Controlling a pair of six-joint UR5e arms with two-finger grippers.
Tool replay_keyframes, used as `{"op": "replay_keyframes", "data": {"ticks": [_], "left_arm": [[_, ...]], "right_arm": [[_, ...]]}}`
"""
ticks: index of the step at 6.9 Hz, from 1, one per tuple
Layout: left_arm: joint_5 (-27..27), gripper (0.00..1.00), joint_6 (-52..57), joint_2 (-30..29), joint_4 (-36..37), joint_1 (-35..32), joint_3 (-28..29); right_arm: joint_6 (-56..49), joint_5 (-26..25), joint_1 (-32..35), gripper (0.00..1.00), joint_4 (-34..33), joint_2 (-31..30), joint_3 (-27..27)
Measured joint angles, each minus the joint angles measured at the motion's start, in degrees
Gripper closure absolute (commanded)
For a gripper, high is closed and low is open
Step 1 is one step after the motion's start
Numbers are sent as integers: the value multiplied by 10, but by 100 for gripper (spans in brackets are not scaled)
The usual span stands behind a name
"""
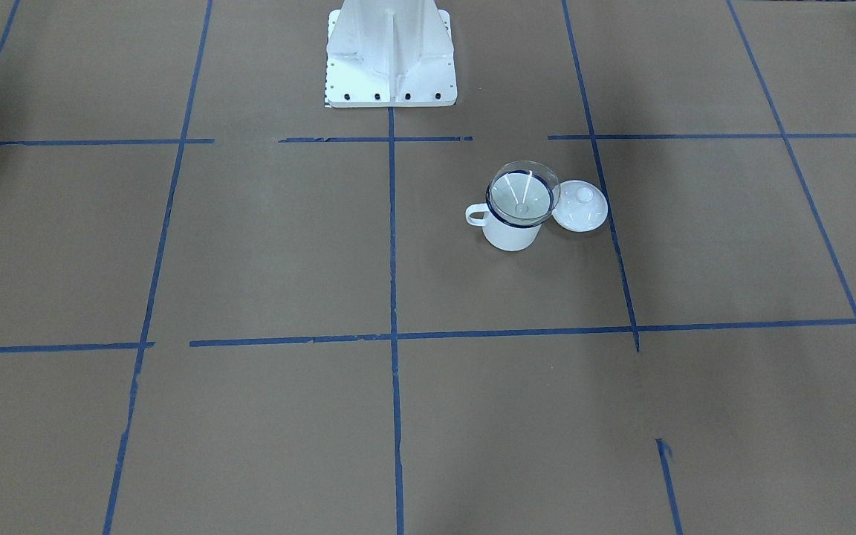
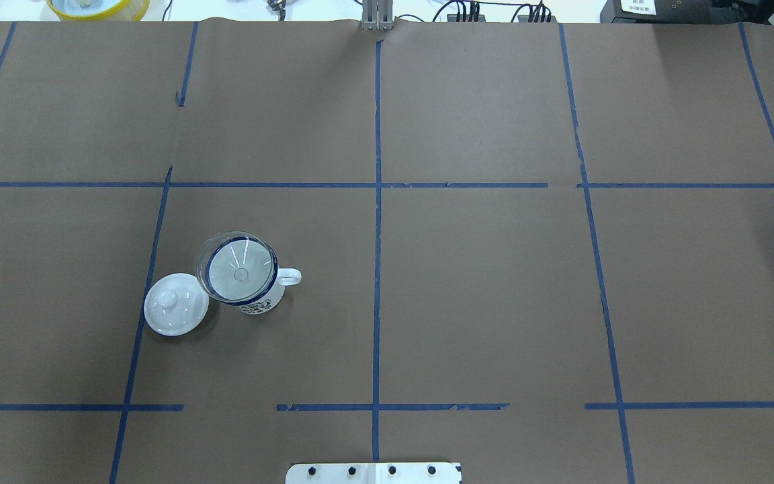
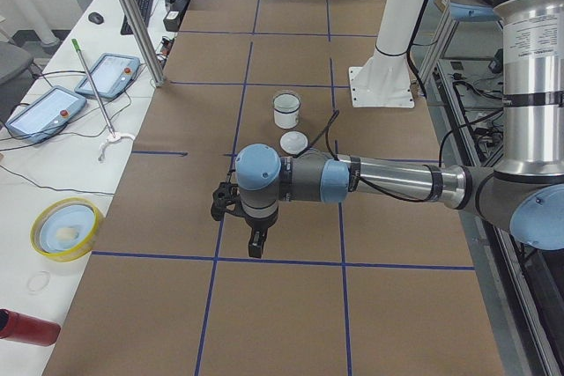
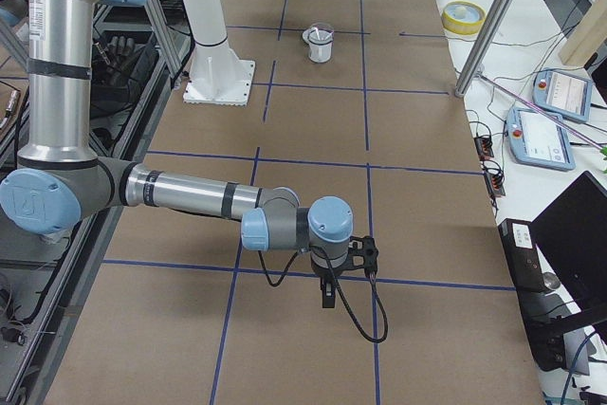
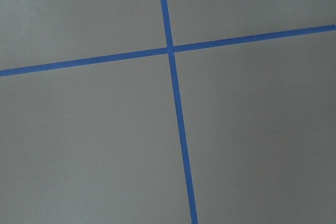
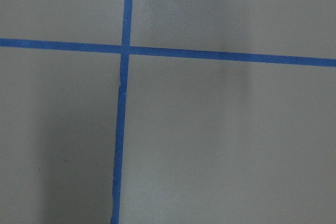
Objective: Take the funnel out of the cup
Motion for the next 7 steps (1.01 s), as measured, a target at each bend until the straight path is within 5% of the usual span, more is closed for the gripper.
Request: {"op": "replay_keyframes", "data": {"ticks": [5,7], "left_arm": [[0,0,-1,-40,-20,3,-8],[1,0,0,-99,-103,6,0]], "right_arm": [[0,0,0,0,0,0,0],[0,0,0,0,0,0,0]]}}
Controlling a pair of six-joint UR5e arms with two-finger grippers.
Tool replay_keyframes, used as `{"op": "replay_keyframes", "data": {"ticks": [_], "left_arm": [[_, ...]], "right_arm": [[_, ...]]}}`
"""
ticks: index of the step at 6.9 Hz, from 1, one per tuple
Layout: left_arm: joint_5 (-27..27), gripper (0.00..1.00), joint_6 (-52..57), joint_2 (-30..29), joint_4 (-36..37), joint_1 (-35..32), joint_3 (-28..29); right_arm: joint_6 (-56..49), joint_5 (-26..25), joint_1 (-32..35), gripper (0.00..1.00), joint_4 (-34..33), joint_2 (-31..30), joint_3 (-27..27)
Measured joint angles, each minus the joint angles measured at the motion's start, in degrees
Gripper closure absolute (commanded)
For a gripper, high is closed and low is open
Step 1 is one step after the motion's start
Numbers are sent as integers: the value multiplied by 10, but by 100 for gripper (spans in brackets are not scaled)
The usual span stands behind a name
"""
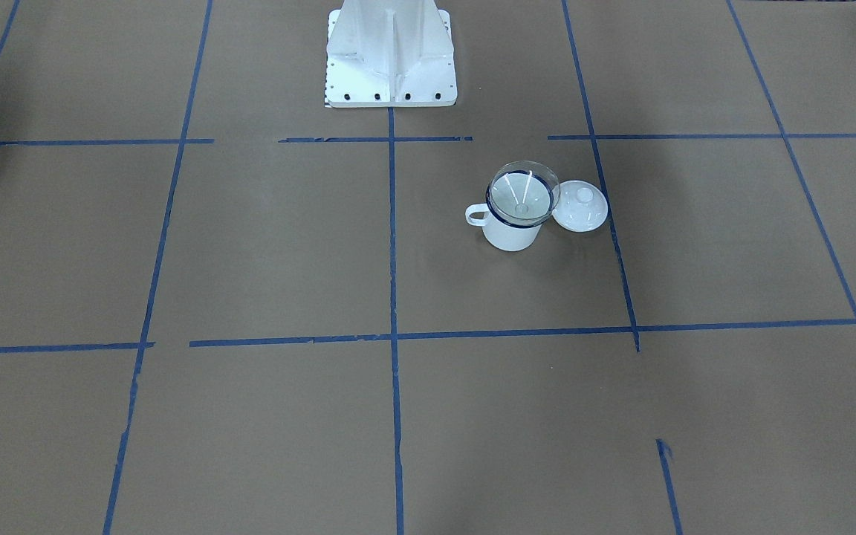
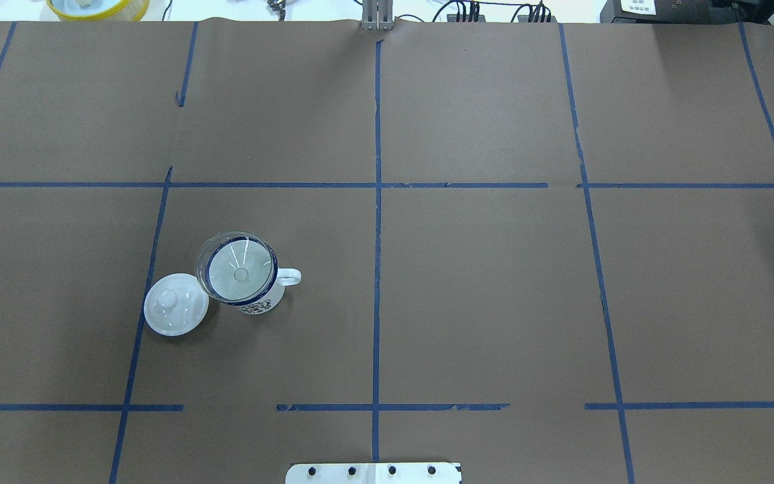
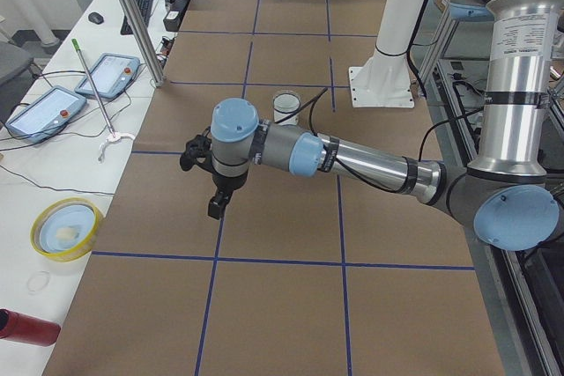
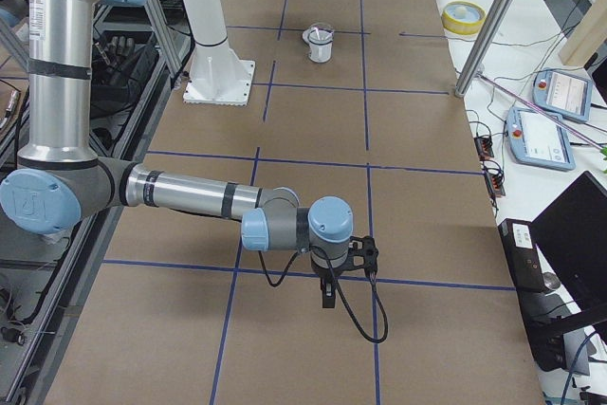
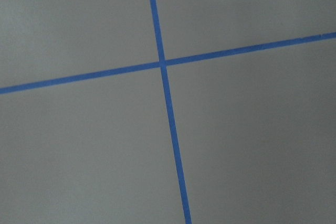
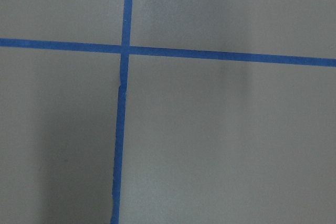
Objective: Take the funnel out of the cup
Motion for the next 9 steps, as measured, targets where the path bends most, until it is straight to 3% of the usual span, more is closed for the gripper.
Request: {"op": "replay_keyframes", "data": {"ticks": [2,4,5,7,9], "left_arm": [[-14,0,-25,-19,-101,3,6],[-52,0,-108,-22,-158,78,0],[-20,0,-209,-25,-165,149,-21],[96,0,-436,-36,-156,291,-84],[172,0,-604,-108,-77,409,-121]], "right_arm": [[0,0,0,0,0,0,0],[0,0,0,0,0,0,0],[0,0,0,0,0,0,0],[0,0,0,0,0,0,0],[0,0,0,0,0,0,0]]}}
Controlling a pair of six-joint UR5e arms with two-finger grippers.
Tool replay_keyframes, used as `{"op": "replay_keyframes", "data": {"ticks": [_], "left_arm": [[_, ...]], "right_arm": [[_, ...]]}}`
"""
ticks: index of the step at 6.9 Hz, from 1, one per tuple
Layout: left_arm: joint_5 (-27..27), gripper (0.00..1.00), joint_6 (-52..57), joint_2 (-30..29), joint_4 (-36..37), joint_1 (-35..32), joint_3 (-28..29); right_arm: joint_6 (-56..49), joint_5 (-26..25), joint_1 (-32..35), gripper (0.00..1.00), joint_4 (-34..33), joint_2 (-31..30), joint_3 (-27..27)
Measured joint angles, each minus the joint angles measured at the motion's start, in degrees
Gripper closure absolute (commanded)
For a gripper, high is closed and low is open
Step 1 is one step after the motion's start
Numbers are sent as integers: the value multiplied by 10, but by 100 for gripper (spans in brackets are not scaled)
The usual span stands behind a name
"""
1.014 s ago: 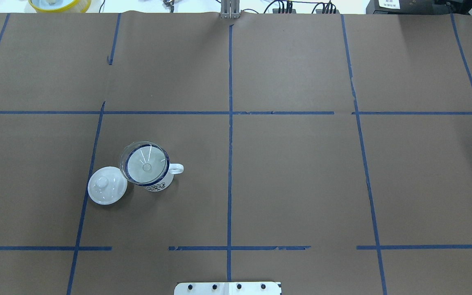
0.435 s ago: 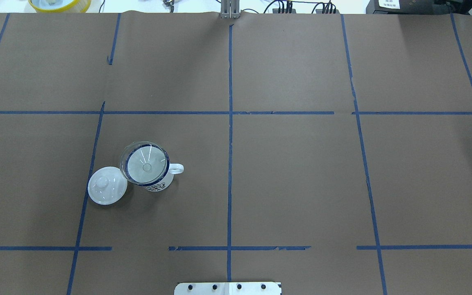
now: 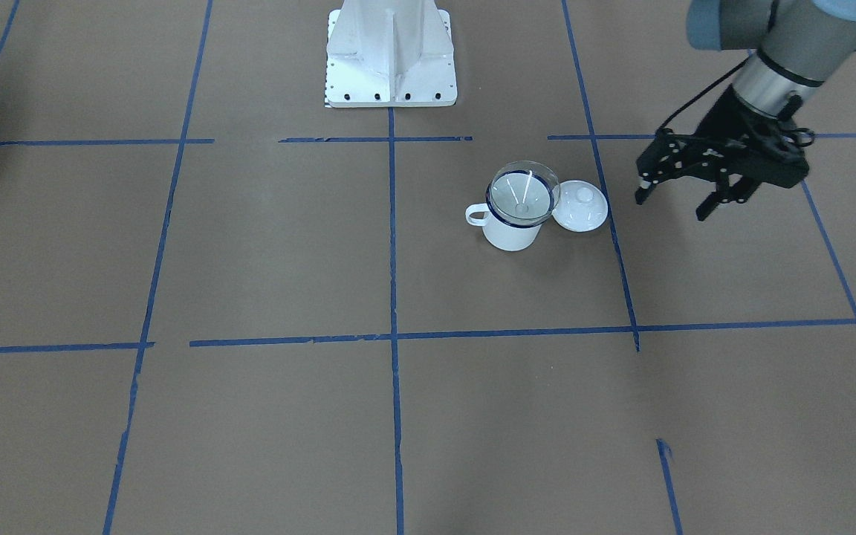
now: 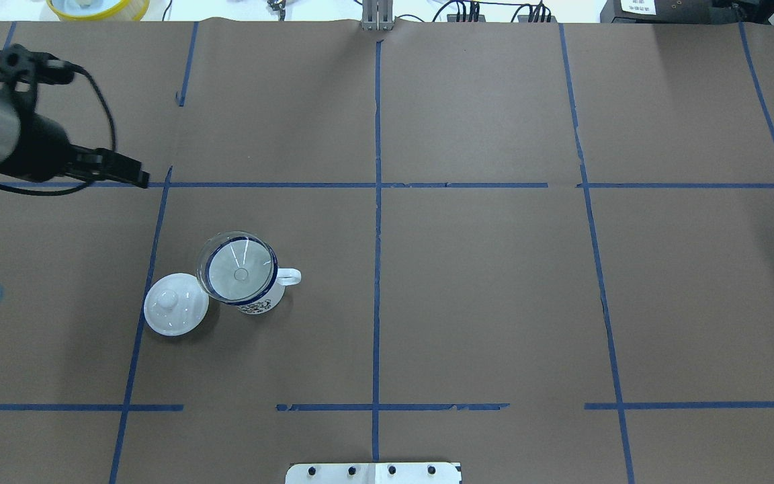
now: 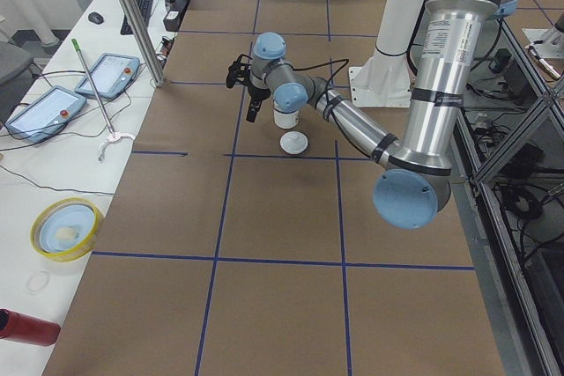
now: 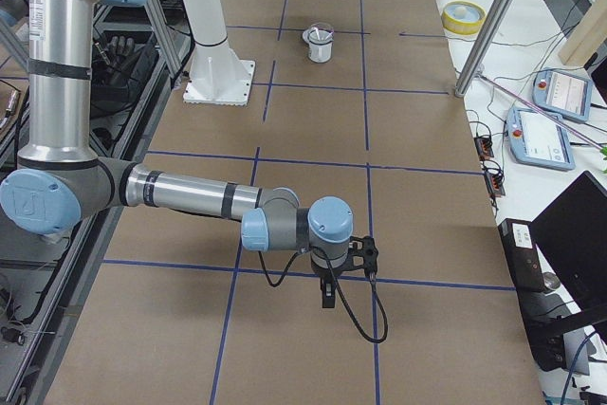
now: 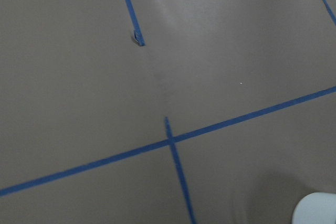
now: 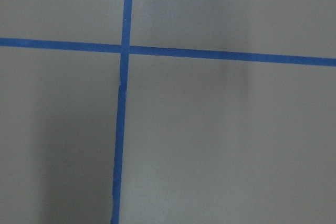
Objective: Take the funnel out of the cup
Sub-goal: 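Move the left gripper over the clear funnel in the white mug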
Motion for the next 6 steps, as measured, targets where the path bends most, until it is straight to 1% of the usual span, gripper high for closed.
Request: {"op": "replay_keyframes", "data": {"ticks": [1,2,3,4,5,6], "left_arm": [[46,0,-65,-65,83,56,-5],[100,0,-131,-120,150,116,-3],[144,0,-183,-155,182,164,11],[170,3,-211,-178,193,191,37],[188,16,-223,-192,196,209,64],[199,45,-227,-195,197,220,79]], "right_arm": [[0,0,0,0,0,0,0],[0,0,0,0,0,0,0],[0,0,0,0,0,0,0],[0,0,0,0,0,0,0],[0,0,0,0,0,0,0],[0,0,0,0,0,0,0]]}}
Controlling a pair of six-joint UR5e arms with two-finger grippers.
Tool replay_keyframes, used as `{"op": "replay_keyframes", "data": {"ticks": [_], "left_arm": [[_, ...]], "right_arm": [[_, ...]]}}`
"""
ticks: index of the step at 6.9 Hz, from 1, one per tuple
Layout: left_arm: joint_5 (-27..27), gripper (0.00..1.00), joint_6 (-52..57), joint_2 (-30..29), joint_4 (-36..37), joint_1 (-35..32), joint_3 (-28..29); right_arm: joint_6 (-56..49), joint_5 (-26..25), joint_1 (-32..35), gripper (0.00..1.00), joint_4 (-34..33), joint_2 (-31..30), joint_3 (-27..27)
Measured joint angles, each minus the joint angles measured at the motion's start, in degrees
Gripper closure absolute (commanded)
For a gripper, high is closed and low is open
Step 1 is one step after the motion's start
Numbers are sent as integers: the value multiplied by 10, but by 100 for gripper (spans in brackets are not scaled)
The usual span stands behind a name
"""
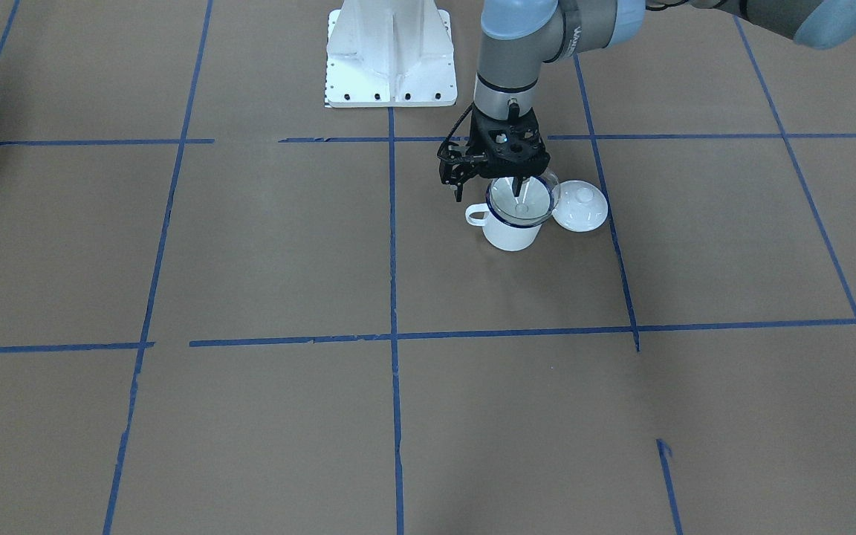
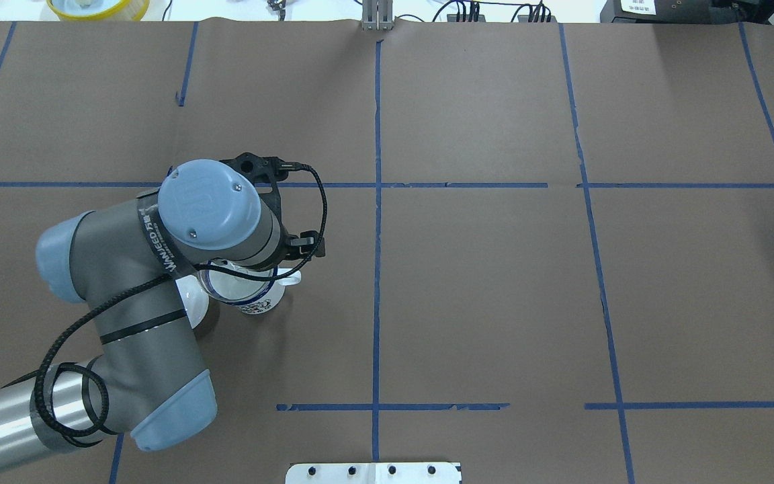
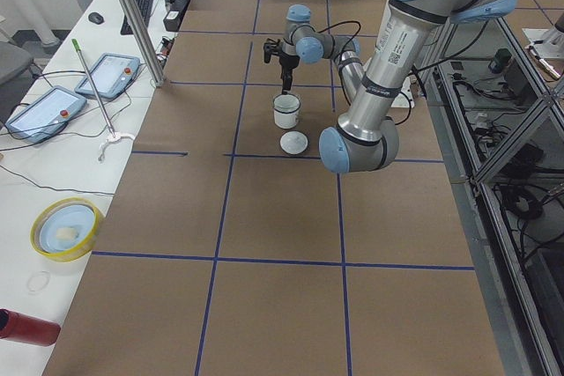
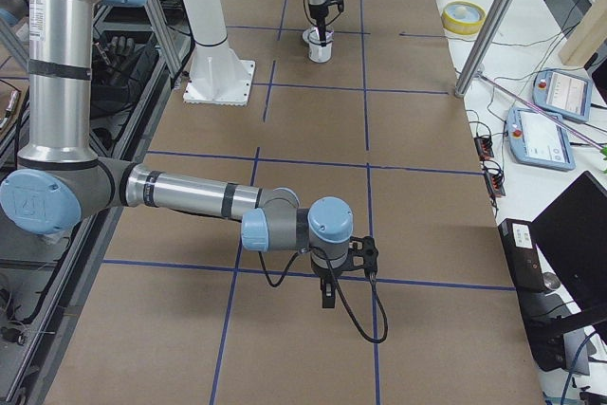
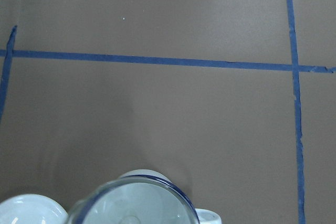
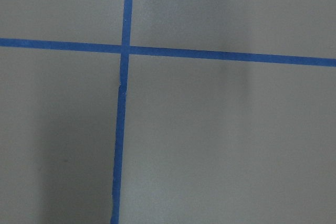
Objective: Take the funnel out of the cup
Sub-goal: 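Move the left gripper over the clear funnel in the white mug, then grasp the funnel with the left gripper and lift it out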
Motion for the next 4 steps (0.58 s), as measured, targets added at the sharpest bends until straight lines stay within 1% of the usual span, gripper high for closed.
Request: {"op": "replay_keyframes", "data": {"ticks": [1,2,3,4], "left_arm": [[5,76,-1,0,5,4,5],[6,96,-1,0,19,6,3],[7,100,1,-1,39,6,-7],[7,100,3,0,54,6,-18]], "right_arm": [[0,0,0,0,0,0,0],[0,0,0,0,0,0,0],[0,0,0,0,0,0,0],[0,0,0,0,0,0,0]]}}
